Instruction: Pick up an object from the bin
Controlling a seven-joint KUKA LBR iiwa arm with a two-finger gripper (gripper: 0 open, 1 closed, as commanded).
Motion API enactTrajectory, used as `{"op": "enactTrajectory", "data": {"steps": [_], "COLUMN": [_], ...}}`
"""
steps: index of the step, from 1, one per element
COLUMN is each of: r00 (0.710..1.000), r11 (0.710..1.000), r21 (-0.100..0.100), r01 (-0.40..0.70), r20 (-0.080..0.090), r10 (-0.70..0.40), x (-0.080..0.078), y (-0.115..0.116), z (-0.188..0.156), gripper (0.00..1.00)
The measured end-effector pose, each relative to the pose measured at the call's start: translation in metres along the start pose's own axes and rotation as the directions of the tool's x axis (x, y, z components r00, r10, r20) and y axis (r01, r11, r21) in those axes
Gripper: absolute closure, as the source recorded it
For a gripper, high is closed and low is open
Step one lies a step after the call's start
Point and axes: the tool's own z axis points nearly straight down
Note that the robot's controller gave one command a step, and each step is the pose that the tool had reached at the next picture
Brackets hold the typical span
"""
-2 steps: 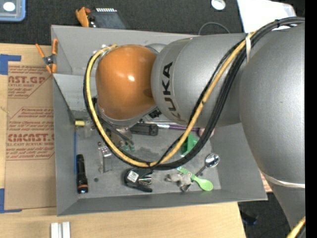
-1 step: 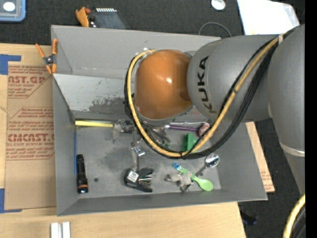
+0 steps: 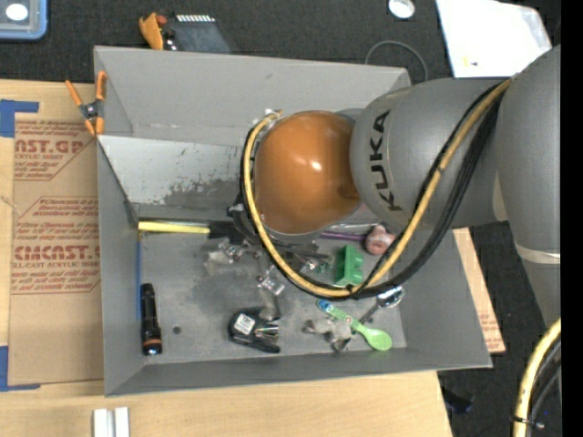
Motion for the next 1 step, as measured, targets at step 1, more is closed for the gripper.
{"op": "enactTrajectory", "data": {"steps": [1], "r00": [0.984], "r11": [0.984], "r21": [0.007], "r01": [0.179], "r20": [0.002], "r10": [-0.179], "x": [0.0796], "y": [-0.0152], "z": [0.0665], "gripper": [0.0]}}
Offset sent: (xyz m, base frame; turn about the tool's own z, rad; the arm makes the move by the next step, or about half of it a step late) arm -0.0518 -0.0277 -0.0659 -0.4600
